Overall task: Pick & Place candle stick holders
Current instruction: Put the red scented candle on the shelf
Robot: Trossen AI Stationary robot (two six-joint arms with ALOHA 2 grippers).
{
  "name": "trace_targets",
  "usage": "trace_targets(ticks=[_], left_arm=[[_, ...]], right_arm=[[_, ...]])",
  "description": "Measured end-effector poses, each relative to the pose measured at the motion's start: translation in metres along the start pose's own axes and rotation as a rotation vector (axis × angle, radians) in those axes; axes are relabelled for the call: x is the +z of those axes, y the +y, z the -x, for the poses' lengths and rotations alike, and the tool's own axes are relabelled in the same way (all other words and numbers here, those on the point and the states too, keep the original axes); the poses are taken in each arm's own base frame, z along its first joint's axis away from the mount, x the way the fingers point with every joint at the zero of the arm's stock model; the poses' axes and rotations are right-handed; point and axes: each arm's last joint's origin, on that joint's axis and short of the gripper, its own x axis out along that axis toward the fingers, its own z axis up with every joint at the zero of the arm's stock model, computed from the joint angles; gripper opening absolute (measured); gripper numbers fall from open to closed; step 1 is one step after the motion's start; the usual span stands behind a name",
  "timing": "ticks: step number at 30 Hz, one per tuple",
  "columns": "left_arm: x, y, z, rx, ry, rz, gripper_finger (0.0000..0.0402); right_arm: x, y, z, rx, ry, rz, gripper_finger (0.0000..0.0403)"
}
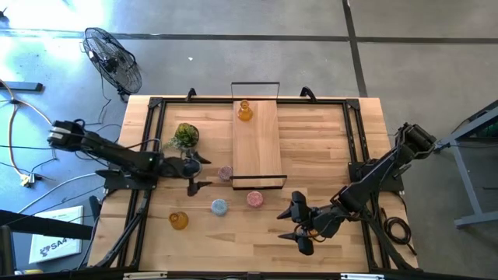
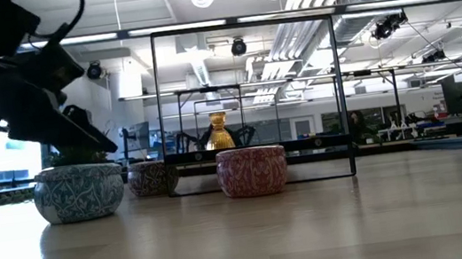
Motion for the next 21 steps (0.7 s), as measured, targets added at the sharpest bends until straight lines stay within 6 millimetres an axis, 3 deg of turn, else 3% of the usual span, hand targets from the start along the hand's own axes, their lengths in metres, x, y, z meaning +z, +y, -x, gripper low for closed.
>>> trace_targets(ticks=[9, 21], left_arm=[[0.003, -0.006, -0.017, -0.014, 0.09, -0.025, 0.0394], [0.0, -0.007, -0.02, -0.025, 0.119, -0.037, 0.0394]], right_arm=[[0.0, 0.0, 0.0, 0.004, 0.003, 0.008, 0.0279], [0.0, 0.0, 0.0, 0.006, 0.005, 0.016, 0.0279]])
